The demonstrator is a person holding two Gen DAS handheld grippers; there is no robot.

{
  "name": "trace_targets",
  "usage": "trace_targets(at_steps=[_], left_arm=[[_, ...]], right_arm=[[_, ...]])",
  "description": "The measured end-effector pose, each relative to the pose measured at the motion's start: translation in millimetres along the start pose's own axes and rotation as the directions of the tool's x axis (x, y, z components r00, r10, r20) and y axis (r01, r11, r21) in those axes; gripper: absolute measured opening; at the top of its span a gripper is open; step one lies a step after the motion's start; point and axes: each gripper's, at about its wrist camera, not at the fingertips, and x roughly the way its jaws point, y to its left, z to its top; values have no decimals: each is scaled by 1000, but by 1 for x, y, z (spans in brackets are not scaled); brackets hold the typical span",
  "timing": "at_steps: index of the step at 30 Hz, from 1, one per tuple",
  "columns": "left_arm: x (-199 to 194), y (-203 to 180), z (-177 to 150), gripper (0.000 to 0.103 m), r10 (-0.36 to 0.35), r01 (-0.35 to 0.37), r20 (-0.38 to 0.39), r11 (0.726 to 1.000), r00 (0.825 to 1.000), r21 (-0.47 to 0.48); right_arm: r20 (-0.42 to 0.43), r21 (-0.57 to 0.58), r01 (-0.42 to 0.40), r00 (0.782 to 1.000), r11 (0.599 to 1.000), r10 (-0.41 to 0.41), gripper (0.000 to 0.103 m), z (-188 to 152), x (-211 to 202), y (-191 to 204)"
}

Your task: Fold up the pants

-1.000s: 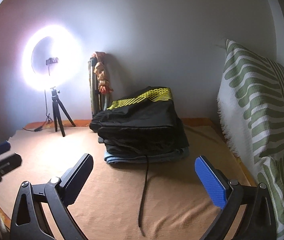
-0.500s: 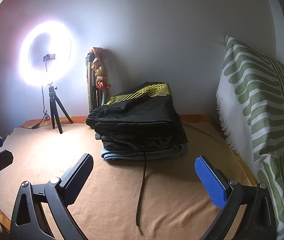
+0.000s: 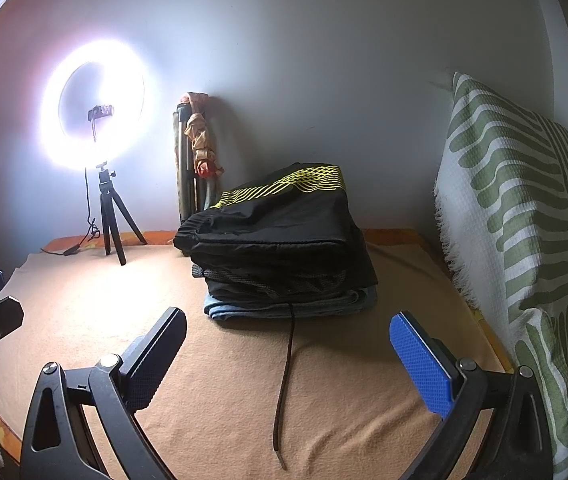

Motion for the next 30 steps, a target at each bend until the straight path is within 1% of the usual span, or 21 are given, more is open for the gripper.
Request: trace_targets(at_steps=[8,30], left_arm=[[0,0,0,82,0,0,0,1000,1000,0],[3,3,-1,82,3,-4,-23,1000,1000,-20]], right_arm=[[-12,11,-8,1000,1000,8,103,-2,1,-1],[-12,10,-10,1000,1000,11,103,-3,0,0]])
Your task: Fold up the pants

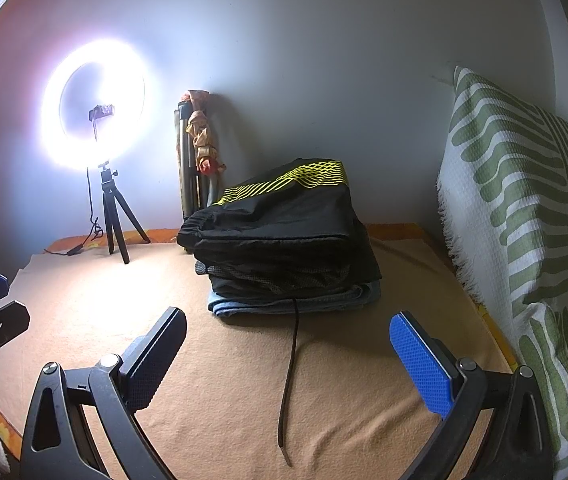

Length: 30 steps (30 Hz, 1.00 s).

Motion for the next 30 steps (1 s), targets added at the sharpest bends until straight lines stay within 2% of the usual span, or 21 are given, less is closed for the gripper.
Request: trace_targets(at_steps=[14,30], left_arm=[[0,2,-1,82,31,-31,15,999,999,-12],[-2,-6,-3,82,60,-61,31,998,998,29]], right_arm=[[-4,-3,2,1000,1000,-2,103,-1,0,2],[-7,-7,5,1000,1000,-5,103,-3,1,4]])
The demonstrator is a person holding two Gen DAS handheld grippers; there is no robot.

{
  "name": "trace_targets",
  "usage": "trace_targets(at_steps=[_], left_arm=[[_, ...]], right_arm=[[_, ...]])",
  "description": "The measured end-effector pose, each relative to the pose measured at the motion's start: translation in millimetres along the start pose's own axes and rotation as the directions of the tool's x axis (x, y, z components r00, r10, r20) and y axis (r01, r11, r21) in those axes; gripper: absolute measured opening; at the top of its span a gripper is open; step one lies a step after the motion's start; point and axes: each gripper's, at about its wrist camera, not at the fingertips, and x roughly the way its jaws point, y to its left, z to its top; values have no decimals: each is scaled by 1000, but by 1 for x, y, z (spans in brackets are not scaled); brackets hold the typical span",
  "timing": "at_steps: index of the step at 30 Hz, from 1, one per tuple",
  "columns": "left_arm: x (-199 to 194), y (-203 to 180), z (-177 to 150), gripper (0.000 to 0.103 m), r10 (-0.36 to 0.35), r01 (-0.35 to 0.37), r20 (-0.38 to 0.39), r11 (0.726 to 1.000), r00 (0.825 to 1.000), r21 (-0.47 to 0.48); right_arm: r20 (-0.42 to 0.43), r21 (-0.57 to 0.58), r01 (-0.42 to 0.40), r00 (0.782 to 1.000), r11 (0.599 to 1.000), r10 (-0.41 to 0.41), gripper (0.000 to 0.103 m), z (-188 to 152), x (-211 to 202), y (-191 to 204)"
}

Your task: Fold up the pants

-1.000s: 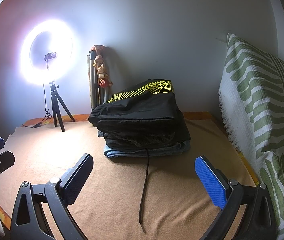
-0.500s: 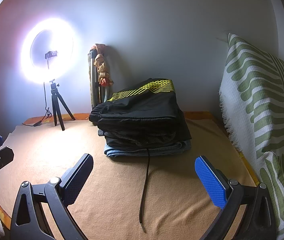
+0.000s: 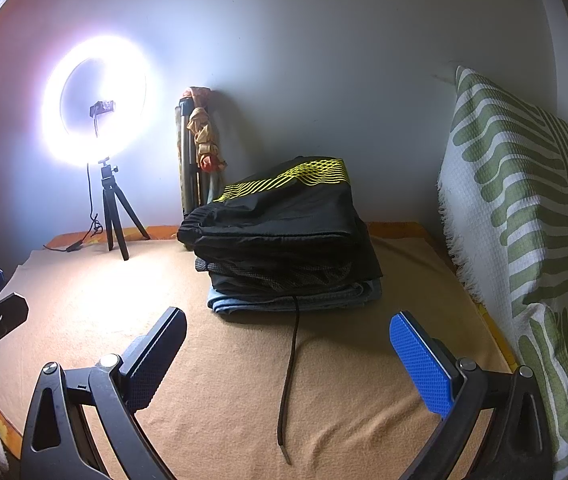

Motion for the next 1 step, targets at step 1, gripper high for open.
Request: trace_targets(at_steps=[1], left_arm=[[0,0,0,82,-2,2,-2,1000,1000,-5]], right_arm=[[0,1,-2,1000,1000,2,103,1,0,0]])
